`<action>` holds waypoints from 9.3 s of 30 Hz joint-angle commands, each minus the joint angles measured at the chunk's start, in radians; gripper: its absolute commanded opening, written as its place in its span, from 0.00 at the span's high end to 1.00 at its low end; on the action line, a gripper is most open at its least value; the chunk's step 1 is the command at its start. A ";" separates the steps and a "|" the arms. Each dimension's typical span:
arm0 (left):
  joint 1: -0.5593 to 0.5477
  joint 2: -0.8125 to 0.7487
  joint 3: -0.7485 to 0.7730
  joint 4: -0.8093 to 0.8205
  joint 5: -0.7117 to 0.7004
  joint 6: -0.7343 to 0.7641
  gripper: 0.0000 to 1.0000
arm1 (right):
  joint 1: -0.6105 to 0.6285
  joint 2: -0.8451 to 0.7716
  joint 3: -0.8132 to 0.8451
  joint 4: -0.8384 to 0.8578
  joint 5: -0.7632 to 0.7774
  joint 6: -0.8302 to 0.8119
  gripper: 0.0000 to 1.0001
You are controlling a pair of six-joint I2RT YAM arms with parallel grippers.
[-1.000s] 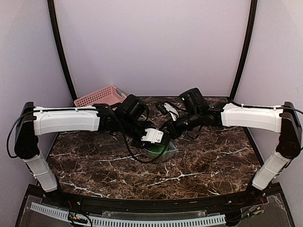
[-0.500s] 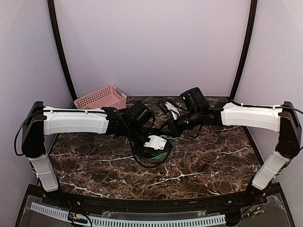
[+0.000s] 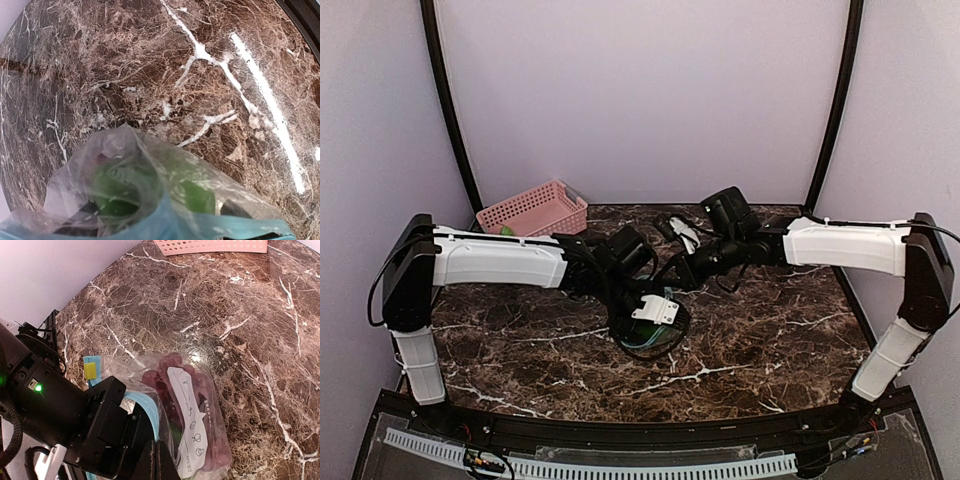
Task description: Open the zip-top bag and remove the fake food
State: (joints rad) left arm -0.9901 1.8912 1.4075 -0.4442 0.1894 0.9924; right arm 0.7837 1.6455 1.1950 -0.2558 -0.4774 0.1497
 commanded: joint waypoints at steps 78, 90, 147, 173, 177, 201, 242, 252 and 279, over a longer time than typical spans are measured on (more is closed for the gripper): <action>0.880 -0.111 -0.064 0.662 -0.145 -1.151 0.56 | -0.031 -0.063 -0.071 0.024 -0.032 0.001 1.00; 0.905 0.238 0.266 0.392 -0.194 -1.104 0.54 | -0.031 -0.065 -0.057 0.018 -0.041 -0.001 1.00; 0.229 -0.648 -0.293 0.104 0.211 -0.262 0.51 | 0.012 0.049 0.075 0.039 -0.141 0.040 1.00; 0.070 -0.255 -0.049 -0.049 -0.039 0.006 0.80 | 0.011 0.017 0.067 0.043 -0.136 0.050 1.00; 0.070 -0.202 -0.034 -0.054 -0.067 0.036 0.83 | 0.011 0.023 0.069 0.047 -0.131 0.054 1.00; 0.040 -0.082 -0.016 -0.091 -0.266 0.109 0.42 | -0.006 0.041 0.058 0.068 -0.172 0.068 1.00; 0.119 -0.197 -0.213 0.264 -0.176 -0.306 0.50 | -0.141 0.111 -0.078 0.233 -0.238 0.179 0.46; 0.132 -0.186 -0.289 0.332 -0.235 -0.403 0.35 | -0.136 0.276 -0.046 0.382 -0.334 0.269 0.40; 0.146 -0.059 -0.318 0.425 -0.274 -0.460 0.51 | -0.102 0.423 0.000 0.501 -0.422 0.339 1.00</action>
State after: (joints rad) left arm -0.8524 1.8153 1.1042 0.0025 -0.1078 0.5381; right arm 0.6724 2.0617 1.1893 0.2020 -0.8841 0.4862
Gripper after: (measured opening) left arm 0.566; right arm 0.014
